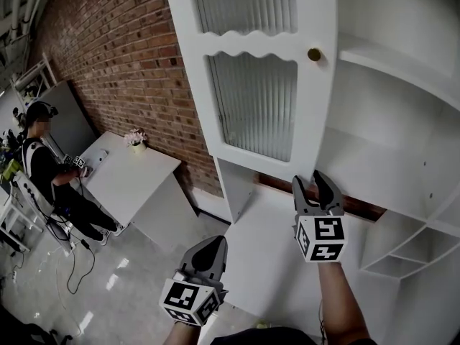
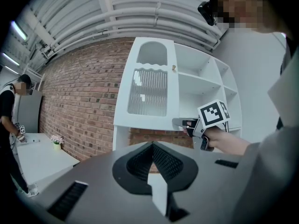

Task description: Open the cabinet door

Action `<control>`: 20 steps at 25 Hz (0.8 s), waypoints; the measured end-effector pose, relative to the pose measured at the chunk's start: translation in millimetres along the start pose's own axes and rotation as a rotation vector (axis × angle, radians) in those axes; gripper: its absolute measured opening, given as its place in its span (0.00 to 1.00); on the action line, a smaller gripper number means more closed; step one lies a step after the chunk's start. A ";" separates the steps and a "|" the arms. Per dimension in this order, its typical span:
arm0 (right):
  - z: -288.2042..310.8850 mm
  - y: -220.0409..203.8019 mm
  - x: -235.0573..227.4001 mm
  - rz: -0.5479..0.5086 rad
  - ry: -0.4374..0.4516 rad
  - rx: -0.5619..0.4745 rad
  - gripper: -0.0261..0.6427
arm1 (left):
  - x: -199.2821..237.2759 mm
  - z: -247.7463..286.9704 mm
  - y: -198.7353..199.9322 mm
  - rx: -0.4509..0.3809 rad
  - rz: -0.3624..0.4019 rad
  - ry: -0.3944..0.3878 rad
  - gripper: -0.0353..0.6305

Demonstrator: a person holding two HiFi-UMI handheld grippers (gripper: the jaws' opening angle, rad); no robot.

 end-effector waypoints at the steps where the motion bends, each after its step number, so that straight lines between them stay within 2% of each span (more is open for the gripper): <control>1: -2.3 0.6 0.5 0.009 0.011 0.000 0.29 | 1.2 -1.6 0.5 -0.004 0.000 0.001 0.06; 6: -20.2 3.6 8.3 0.002 0.014 -0.002 0.17 | 6.5 -10.8 2.3 -0.008 -0.007 -0.007 0.06; 20: -64.1 10.1 60.0 -0.010 0.016 0.009 0.15 | 11.5 -53.3 -2.0 -0.014 -0.015 -0.055 0.06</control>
Point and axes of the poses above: the fingertips, and each gripper's own axes: z forward along the fingers, x to its left, y out of its top, the point moved 2 cm from there along -z, backward along the fingers, and after that the axes turned 1 degree about y, right-handed, at the moved point
